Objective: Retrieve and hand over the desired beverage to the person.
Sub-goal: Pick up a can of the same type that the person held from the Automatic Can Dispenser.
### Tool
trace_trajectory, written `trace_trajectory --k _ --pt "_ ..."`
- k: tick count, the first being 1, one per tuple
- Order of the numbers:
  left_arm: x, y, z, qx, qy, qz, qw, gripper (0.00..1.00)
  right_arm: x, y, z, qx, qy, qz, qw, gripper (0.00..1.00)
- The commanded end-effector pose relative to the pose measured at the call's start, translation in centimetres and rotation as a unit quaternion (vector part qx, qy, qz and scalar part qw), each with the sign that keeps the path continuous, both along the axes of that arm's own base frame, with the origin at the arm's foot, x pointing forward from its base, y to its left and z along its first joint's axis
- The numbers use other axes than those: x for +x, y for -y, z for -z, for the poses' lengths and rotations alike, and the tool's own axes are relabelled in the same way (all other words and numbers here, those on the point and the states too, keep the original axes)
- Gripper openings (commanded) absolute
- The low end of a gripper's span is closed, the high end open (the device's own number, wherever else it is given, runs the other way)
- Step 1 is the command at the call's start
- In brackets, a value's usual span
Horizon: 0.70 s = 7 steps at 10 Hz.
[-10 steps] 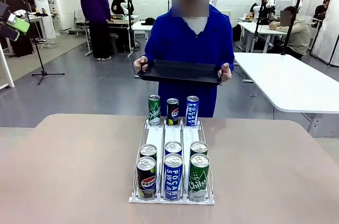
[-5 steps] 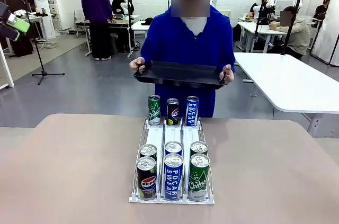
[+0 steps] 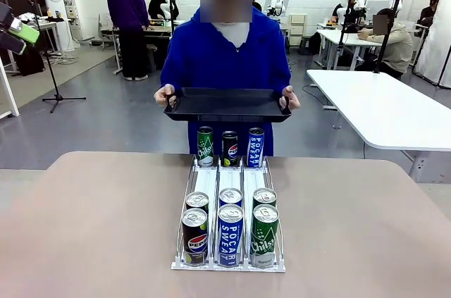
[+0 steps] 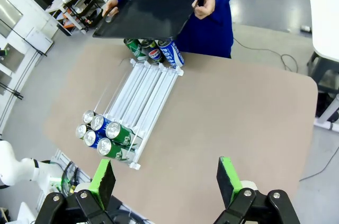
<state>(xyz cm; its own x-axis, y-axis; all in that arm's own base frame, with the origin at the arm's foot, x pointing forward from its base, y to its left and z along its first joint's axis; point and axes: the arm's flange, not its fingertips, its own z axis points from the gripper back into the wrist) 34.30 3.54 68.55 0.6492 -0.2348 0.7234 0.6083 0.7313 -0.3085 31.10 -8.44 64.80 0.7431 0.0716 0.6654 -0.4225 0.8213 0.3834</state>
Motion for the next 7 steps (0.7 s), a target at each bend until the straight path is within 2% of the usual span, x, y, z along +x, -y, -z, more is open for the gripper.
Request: trace_trajectory --k 1,7 --pt "0.1 -0.07 -0.13 -0.005 0.004 0.007 1.0 1.0 0.22 -0.03 0.04 0.009 0.003 -0.011 1.0 1.0" --pt "0.1 -0.07 -0.13 -0.005 0.004 0.007 1.0 1.0 0.22 -0.03 0.04 0.009 0.003 -0.011 1.0 1.0"
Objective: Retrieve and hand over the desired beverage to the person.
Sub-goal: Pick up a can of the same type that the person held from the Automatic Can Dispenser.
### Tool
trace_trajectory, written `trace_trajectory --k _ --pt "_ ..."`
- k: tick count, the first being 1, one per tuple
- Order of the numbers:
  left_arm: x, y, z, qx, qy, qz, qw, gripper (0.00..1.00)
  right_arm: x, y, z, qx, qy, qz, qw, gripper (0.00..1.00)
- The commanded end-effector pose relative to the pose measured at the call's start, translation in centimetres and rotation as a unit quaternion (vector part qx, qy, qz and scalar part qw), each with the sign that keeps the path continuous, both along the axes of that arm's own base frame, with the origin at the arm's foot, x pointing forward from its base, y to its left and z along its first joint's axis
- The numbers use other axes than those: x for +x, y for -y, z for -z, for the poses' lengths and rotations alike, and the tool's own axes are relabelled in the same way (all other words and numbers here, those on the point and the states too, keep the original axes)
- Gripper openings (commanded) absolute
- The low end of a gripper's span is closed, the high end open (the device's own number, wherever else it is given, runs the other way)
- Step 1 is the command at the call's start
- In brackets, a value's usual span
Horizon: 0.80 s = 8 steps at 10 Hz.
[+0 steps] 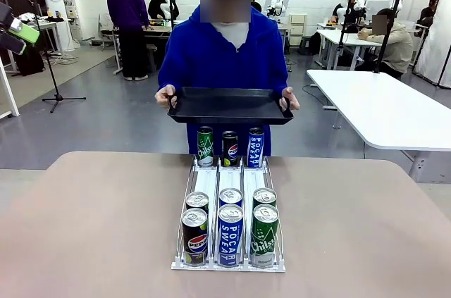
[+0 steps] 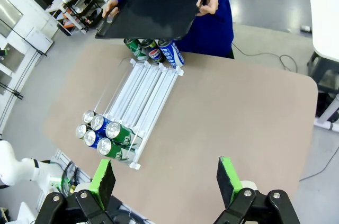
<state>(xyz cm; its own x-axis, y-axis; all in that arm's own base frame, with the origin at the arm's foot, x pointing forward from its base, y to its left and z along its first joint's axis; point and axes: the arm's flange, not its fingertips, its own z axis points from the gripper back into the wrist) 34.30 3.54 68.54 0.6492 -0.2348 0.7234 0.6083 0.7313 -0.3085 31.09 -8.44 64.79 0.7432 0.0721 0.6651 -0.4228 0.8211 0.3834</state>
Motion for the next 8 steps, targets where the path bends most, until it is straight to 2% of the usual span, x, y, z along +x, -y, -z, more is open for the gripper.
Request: trace_trajectory --k 1,8 --pt "0.1 -0.07 -0.13 -0.005 0.004 0.007 1.0 1.0 0.22 -0.03 0.03 0.009 0.003 -0.011 1.0 1.0" --pt "0.1 -0.07 -0.13 -0.005 0.004 0.007 1.0 1.0 0.22 -0.03 0.03 0.009 0.003 -0.011 1.0 1.0"
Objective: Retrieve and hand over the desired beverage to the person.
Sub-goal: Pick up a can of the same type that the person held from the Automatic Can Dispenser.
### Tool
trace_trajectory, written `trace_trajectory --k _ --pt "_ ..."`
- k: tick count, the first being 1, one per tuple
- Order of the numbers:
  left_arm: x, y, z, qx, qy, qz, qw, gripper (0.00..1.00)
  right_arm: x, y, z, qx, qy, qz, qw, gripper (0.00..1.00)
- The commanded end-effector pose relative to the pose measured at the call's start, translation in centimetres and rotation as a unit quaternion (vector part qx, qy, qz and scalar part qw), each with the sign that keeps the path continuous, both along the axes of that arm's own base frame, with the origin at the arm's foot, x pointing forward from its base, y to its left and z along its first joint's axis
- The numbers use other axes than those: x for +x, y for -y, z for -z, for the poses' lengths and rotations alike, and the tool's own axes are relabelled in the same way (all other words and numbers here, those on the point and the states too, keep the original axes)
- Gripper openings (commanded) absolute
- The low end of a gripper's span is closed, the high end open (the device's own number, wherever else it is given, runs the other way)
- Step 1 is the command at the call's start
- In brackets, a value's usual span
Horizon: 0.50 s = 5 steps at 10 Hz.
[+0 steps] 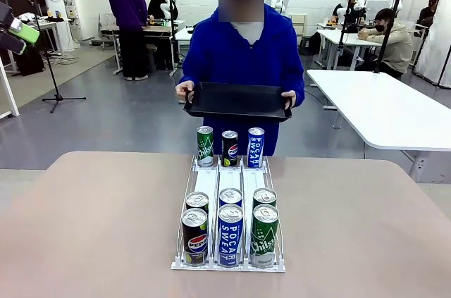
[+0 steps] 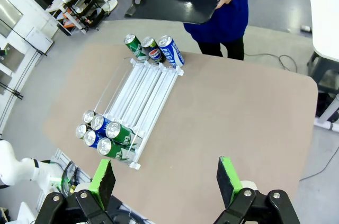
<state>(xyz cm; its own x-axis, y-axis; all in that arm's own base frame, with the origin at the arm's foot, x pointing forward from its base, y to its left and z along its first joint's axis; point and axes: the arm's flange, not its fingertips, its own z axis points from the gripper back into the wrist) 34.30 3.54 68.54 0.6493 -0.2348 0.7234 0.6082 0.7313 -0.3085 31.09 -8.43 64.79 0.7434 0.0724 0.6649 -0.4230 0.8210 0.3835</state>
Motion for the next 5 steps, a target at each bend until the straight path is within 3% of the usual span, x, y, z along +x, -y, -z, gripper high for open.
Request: trace_trajectory --k 1,5 --pt "0.1 -0.07 -0.13 -0.005 0.004 0.007 1.0 1.0 0.22 -0.03 0.03 0.009 0.003 -0.01 1.0 1.0" --pt "0.1 -0.07 -0.13 -0.005 0.004 0.007 1.0 1.0 0.22 -0.03 0.03 0.009 0.003 -0.01 1.0 1.0"
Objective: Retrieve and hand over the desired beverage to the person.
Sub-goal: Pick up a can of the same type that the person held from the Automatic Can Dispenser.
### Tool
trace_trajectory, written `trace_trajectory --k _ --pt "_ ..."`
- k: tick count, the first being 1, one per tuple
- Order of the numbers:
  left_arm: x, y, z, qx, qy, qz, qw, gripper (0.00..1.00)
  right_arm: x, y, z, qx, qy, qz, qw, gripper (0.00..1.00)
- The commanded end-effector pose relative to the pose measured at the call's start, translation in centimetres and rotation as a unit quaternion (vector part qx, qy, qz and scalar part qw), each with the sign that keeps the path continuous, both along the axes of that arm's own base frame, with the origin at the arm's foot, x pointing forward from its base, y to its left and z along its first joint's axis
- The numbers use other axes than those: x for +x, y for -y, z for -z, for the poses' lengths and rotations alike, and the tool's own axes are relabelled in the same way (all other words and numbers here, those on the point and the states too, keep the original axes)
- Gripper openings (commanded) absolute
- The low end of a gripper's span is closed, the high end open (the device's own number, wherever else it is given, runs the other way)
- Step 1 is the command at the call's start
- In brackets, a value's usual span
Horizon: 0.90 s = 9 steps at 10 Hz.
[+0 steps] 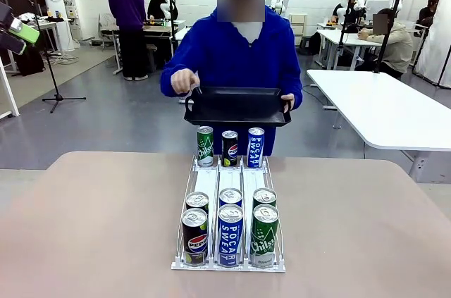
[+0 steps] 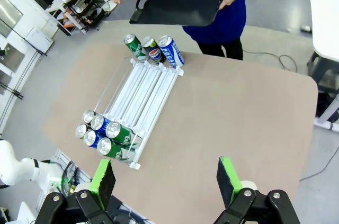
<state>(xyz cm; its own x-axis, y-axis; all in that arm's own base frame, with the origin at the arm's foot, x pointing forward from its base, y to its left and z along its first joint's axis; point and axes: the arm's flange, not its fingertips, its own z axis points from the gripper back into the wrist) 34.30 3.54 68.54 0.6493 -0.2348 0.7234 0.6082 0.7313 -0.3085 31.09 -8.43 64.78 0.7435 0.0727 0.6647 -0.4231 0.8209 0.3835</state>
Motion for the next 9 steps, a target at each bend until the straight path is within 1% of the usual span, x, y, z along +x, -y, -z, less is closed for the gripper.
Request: trace_trajectory --k 1,9 --pt "0.1 -0.07 -0.13 -0.005 0.004 0.007 1.0 1.0 0.23 -0.03 0.03 0.009 0.003 -0.01 1.0 1.0" --pt "0.1 -0.07 -0.13 -0.005 0.004 0.007 1.0 1.0 0.23 -0.03 0.03 0.009 0.003 -0.01 1.0 1.0"
